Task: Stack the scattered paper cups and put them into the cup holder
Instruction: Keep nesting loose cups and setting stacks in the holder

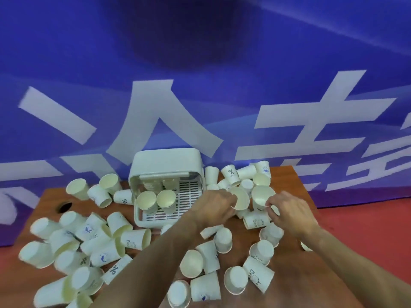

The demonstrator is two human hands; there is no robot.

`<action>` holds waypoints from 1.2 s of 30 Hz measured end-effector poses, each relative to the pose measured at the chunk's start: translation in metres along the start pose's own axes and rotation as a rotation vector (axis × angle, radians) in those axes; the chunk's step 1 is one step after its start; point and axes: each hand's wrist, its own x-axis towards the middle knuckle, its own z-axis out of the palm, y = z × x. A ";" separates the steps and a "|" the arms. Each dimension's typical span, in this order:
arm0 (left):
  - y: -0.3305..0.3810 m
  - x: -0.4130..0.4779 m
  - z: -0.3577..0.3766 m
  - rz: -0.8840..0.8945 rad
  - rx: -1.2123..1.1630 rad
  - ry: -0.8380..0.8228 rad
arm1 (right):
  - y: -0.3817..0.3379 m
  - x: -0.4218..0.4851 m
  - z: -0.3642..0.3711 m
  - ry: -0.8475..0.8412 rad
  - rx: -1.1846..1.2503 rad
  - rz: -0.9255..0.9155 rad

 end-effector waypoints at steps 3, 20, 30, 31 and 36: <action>-0.036 -0.042 -0.028 -0.052 -0.009 -0.007 | -0.050 0.023 -0.008 -0.068 -0.057 -0.089; -0.154 -0.203 -0.076 -0.243 0.101 0.155 | -0.247 0.075 0.010 -0.077 0.126 -0.173; -0.148 -0.210 -0.046 -0.385 0.107 0.252 | -0.249 0.093 0.035 -0.039 0.257 -0.221; -0.149 -0.210 -0.042 -0.399 0.091 0.232 | -0.248 0.092 0.040 -0.014 0.272 -0.231; -0.146 -0.208 -0.027 -0.391 0.026 0.234 | -0.245 0.094 0.058 0.096 0.323 -0.300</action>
